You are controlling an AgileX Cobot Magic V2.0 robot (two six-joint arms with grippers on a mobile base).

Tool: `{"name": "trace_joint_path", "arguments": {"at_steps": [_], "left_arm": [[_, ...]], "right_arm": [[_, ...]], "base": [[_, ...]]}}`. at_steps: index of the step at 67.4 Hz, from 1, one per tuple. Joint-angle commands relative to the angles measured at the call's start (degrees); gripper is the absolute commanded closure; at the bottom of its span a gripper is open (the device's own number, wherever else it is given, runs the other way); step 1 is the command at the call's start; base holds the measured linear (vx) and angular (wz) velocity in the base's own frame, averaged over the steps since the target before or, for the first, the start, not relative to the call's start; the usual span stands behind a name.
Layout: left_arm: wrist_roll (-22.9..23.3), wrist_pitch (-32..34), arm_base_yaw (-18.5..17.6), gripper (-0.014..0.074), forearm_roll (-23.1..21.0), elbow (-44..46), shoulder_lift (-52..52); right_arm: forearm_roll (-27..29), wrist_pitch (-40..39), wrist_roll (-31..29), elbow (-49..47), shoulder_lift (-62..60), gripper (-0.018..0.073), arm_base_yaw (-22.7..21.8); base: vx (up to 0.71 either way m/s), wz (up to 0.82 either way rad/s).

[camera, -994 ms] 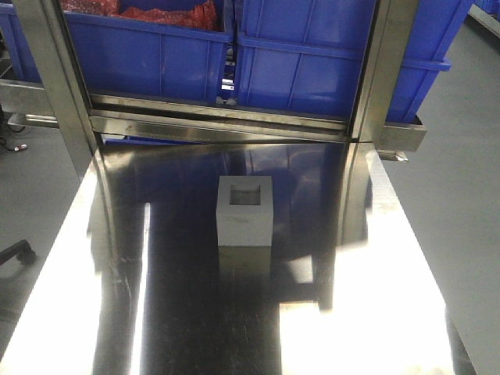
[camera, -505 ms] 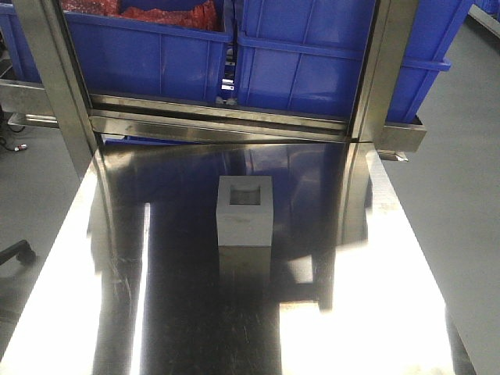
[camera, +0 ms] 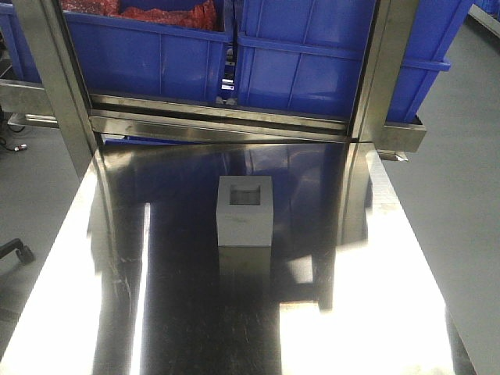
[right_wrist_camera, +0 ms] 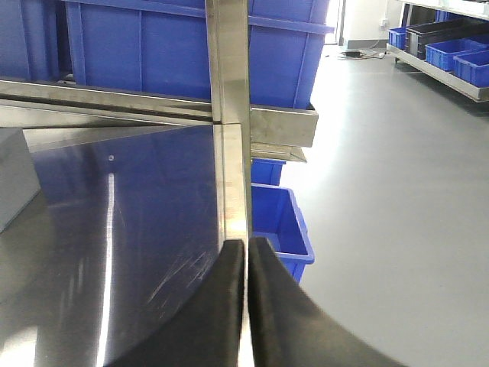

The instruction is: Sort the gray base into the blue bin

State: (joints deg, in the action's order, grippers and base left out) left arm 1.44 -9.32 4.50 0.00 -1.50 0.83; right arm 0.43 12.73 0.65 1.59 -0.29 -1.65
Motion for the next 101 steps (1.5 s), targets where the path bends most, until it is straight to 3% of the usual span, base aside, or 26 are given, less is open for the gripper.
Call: {"name": "trace_joint_path", "arguments": {"at_steps": [1, 12, 18, 25, 40, 49, 63, 69, 73, 84, 88, 101], "left_arm": [[0.4, 5.0, -0.2, 0.0594, 0.0, 1.6, 0.6], [0.2, 10.4, -0.2, 0.0594, 0.0, 3.5, 0.6], [-1.4, 9.3, -0.2, 0.0594, 3.7, 8.4, -0.7], [-2.2, 3.3, -0.2, 0.0594, 7.2, 16.4, -5.9], [-2.2, -14.9, -0.2, 0.0594, 7.0, 31.4, -24.6], [-2.2, -15.4, -0.2, 0.0594, 6.8, 33.6, -30.9], [-2.2, -15.0, -0.2, 0.0568, 6.7, 33.6, -31.3], [-2.2, -15.0, -0.2, 0.0479, 6.7, 33.6, -31.3], [-2.2, -15.0, -0.2, 0.0371, 6.7, 33.6, -31.3], [-2.1, -14.8, -0.2, -0.0029, 6.7, 33.6, -31.3], [-2.1, -14.8, -0.2, -0.0134, 6.7, 33.6, -31.3], [-2.1, -13.7, -0.2, -0.0116, 5.4, 33.6, -31.3]], "right_arm": [[-0.4, -4.1, -0.6, 0.1, 1.0, 0.0564, -0.1], [-0.4, -4.1, -0.6, 0.1, 1.0, 0.0564, -0.1], [-0.4, -4.1, -0.6, 0.1, 1.0, 0.0564, -0.1], [-0.4, -4.1, -0.6, 0.1, 1.0, 0.0564, -0.1], [-0.4, -4.1, -0.6, 0.1, 1.0, 0.0564, -0.1], [-0.4, -4.1, -0.6, 0.1, 1.0, 0.0564, -0.1], [-0.4, -4.1, -0.6, 0.1, 1.0, 0.0564, -0.1], [-0.4, -4.1, -0.6, 0.1, 1.0, 0.0564, -0.1], [-0.4, -4.1, -0.6, 0.1, 1.0, 0.0564, -0.1], [-0.4, -4.1, -0.6, 0.1, 1.0, 0.0564, -0.1], [-0.4, -4.1, -0.6, 0.1, 1.0, 0.0564, -0.1], [-0.4, -4.1, -0.6, 0.1, 1.0, 0.0564, -0.1]], "base": [[0.0, 0.0], [0.0, 0.0], [0.0, -0.01], [0.0, -0.01], [0.0, 0.0], [0.0, 0.0], [0.0, 0.0], [0.0, 0.0], [0.0, 0.0], [0.0, 0.0], [0.0, 0.0], [0.0, 0.0]]}}
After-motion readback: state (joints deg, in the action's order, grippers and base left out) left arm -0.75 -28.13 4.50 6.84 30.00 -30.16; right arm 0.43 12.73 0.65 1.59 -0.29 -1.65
